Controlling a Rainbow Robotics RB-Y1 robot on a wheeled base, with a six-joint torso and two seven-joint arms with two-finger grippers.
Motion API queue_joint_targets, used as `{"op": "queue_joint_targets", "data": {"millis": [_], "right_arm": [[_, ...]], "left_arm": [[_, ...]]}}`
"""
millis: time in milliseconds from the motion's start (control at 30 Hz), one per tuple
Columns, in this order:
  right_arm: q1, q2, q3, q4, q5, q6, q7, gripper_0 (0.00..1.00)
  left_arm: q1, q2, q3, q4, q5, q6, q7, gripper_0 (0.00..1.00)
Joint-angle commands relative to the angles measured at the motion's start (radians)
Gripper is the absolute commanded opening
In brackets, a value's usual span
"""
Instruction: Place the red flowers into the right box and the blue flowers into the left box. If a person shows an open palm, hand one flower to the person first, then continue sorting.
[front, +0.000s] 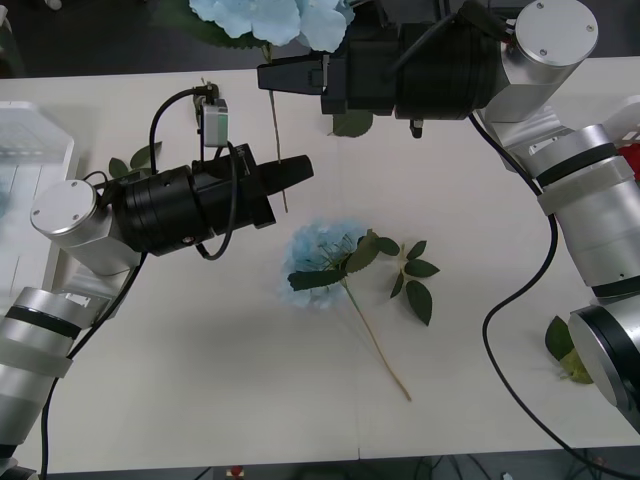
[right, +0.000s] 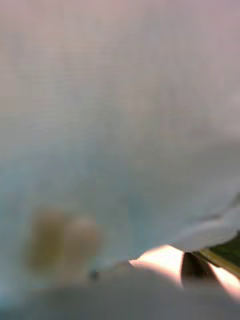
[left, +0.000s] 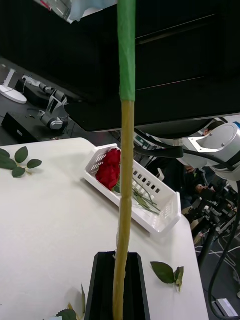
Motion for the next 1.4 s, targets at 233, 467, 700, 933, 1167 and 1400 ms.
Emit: {"op": "queue_joint_targets", "data": {"millis": [233,467,700,933,1167,1400], "right_arm": [[-0.048,-0.085,0.006,-0.043,0.032,0.092,-0.092,1.00],[-0.050,-0.162,0.008,-0.051,0.140,0.198,-0.171,1.00],[-0.037,-0.274,0.037,-0.115,0.298,0.322,-0.322,1.00],[0.090,-0.384,0.086,-0.376,0.437,0.342,-0.523,1.00],[0.251,-0.461,0.106,-0.643,0.591,0.353,-0.687,1.00],[0.398,-0.496,0.152,-0.799,0.752,0.342,-0.755,1.00]], "left_arm": [[-0.034,0.172,0.022,-0.019,0.025,-0.004,0.032,0.00],[0.001,0.264,0.172,-0.019,-0.073,0.070,0.032,0.00],[0.058,0.369,0.434,-0.019,-0.255,0.338,0.113,0.00],[0.177,0.547,0.680,-0.018,-0.484,0.556,0.357,0.00],[0.245,0.694,0.759,-0.005,-0.762,0.637,0.389,0.00],[0.266,0.725,0.778,0.131,-0.936,0.628,0.386,0.00]]}}
